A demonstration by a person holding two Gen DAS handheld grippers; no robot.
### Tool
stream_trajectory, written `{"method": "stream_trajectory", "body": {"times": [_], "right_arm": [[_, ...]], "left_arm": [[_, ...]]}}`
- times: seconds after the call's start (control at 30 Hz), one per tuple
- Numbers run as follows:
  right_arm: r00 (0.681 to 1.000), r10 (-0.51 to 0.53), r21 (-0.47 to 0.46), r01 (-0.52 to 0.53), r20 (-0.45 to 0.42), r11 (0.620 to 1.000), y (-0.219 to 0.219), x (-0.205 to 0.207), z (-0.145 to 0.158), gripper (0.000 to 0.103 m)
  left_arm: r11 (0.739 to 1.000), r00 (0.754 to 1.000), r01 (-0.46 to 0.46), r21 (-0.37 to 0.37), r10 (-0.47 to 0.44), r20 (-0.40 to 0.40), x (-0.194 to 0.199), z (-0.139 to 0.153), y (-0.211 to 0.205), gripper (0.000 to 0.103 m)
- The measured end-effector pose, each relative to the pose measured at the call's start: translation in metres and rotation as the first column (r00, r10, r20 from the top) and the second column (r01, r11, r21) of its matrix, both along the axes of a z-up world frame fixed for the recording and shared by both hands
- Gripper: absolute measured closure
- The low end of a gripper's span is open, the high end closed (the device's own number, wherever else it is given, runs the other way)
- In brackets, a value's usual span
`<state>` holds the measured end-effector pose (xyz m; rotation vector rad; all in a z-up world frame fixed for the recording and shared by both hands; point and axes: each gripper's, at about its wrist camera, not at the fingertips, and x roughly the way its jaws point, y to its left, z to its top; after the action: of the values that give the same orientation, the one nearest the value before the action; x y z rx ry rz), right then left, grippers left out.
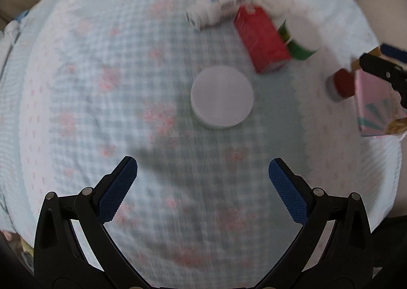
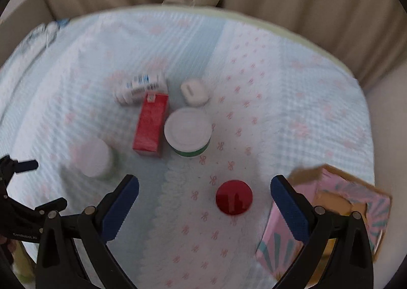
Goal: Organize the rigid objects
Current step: 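Grasp the white round lid with the left tool while the right tool grasps the green-banded jar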
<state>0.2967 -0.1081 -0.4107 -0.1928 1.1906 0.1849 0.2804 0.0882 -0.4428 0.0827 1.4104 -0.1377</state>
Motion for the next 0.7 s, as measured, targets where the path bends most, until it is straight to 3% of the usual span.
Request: {"method": "stream_trajectory", "body": {"times": [0.17, 0.4, 0.53, 0.7], "right_arm": [[0.988, 0.121, -0.073, -0.128, -0.094, 0.989, 0.012, 0.035, -0.047, 0.000], [0.949, 0.250, -0.107, -0.273, -0.191, 0.956, 0.030, 0.071, -0.098, 0.000], [0.934, 0.278, -0.093, -0.305, -0.223, 0.948, 0.034, 0.082, -0.113, 0.001], [0.920, 0.297, -0.076, -0.325, -0.255, 0.943, 0.037, 0.093, -0.125, 0.012]], "left_arm": [[0.999, 0.999, 0.028, 0.028, -0.027, -0.030, 0.024, -0.035, -0.011, 0.000], [0.998, 0.997, 0.050, 0.047, -0.048, -0.054, 0.042, -0.069, -0.029, 0.001], [0.998, 0.998, 0.048, 0.050, -0.045, -0.051, 0.048, -0.077, -0.037, 0.005], [0.996, 0.998, 0.053, 0.065, -0.051, -0.021, 0.053, -0.081, -0.046, 0.006]]}}
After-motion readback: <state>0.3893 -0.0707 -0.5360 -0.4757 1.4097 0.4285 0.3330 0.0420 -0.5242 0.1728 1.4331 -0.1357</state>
